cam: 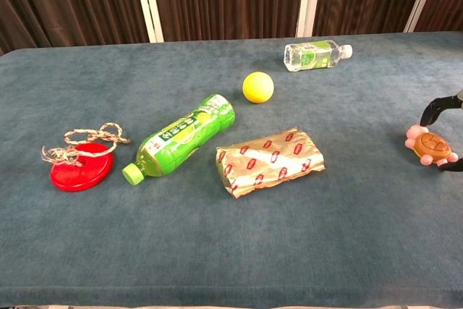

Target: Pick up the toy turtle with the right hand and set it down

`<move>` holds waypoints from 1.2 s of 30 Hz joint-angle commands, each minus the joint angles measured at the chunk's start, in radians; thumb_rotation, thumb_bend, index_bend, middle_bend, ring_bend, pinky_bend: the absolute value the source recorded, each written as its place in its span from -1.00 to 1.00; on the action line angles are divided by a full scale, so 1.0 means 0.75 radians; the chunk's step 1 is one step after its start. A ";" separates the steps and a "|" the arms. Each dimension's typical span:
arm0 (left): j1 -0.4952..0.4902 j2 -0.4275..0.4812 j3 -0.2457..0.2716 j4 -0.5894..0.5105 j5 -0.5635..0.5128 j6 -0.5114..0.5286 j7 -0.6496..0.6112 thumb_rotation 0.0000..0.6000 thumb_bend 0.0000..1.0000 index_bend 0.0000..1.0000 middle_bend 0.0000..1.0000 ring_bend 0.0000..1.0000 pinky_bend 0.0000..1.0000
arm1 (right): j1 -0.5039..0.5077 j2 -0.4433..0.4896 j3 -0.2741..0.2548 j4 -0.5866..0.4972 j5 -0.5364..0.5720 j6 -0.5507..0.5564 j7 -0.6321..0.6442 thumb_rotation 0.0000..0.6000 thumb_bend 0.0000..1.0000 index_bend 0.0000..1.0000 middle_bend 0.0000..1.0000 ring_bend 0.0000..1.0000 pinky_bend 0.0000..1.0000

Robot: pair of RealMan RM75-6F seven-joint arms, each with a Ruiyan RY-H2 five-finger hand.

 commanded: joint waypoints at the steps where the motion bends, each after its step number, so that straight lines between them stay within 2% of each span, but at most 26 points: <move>1: -0.003 0.001 -0.002 -0.002 -0.006 -0.005 -0.001 1.00 -0.22 -0.61 -0.87 -0.80 -0.54 | 0.007 -0.035 0.000 0.053 -0.014 -0.008 0.027 1.00 -0.91 0.06 -0.12 1.00 0.90; 5: -0.003 0.003 -0.004 -0.003 -0.008 -0.004 -0.002 1.00 -0.22 -0.61 -0.87 -0.80 -0.54 | 0.008 -0.074 0.003 0.130 -0.034 0.001 0.065 1.00 -0.89 0.33 0.08 1.00 0.94; 15: -0.002 0.003 -0.006 -0.001 -0.008 -0.001 -0.008 1.00 -0.22 -0.61 -0.87 -0.80 -0.54 | -0.001 -0.141 0.001 0.272 -0.122 0.083 0.194 1.00 -0.49 0.99 0.61 1.00 1.00; 22: 0.000 0.001 -0.005 0.001 -0.005 0.003 -0.006 1.00 -0.22 -0.61 -0.87 -0.80 -0.54 | -0.012 -0.144 -0.012 0.317 -0.217 0.182 0.311 1.00 -0.04 1.00 0.68 1.00 1.00; 30: -0.001 -0.002 -0.006 0.002 -0.004 0.003 0.000 1.00 -0.22 -0.61 -0.87 -0.80 -0.54 | -0.028 -0.136 -0.019 0.319 -0.305 0.309 0.398 1.00 0.07 1.00 0.69 1.00 1.00; 36: -0.004 -0.002 -0.008 0.001 -0.008 -0.002 -0.002 1.00 -0.22 -0.61 -0.87 -0.80 -0.54 | -0.036 -0.133 -0.023 0.305 -0.300 0.293 0.399 1.00 0.09 1.00 0.69 1.00 1.00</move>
